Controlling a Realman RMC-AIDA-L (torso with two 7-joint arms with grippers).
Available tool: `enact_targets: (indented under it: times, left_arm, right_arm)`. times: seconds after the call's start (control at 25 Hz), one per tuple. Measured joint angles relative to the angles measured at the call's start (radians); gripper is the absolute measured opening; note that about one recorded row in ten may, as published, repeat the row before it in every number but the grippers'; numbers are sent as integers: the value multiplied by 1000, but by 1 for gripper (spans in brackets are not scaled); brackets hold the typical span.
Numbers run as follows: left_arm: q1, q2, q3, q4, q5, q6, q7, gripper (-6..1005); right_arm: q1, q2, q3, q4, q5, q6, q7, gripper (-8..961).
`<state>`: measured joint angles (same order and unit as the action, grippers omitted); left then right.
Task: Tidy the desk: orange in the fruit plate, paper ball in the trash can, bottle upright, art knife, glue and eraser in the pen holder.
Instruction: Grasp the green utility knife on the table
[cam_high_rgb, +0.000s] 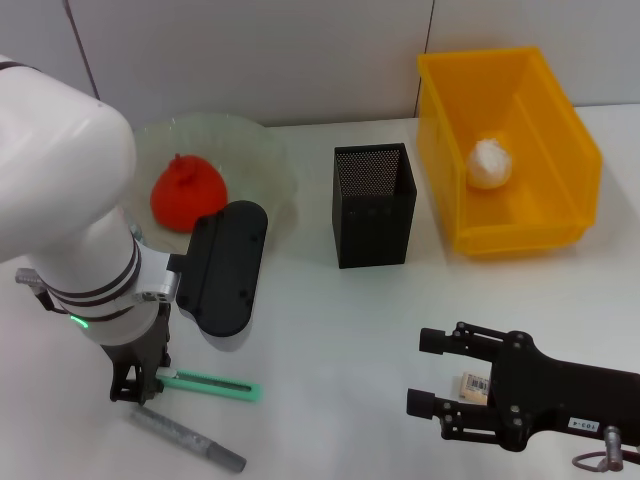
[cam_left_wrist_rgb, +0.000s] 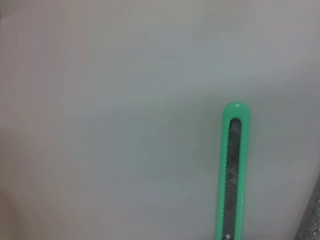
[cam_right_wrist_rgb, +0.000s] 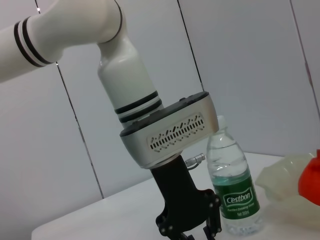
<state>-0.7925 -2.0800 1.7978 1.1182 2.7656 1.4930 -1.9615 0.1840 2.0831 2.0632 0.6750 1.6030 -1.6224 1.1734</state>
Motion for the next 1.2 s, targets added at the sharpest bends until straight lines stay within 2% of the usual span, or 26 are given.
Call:
enact_targets:
  times: [0.24,0.48,1.2]
  left_arm:
    - [-2,0,0,-11,0,-1,-10,237]
    - [-1,0,0,-12,0,-2,-16,167]
    - [3,0,17,-8,2,1,-27,157]
  right_arm:
    - [1,0,0,0,0,-2,0,762]
    - [4,0,0,0,0,-2,1,762]
    - [20,0,0,-7,2,-13,3,762]
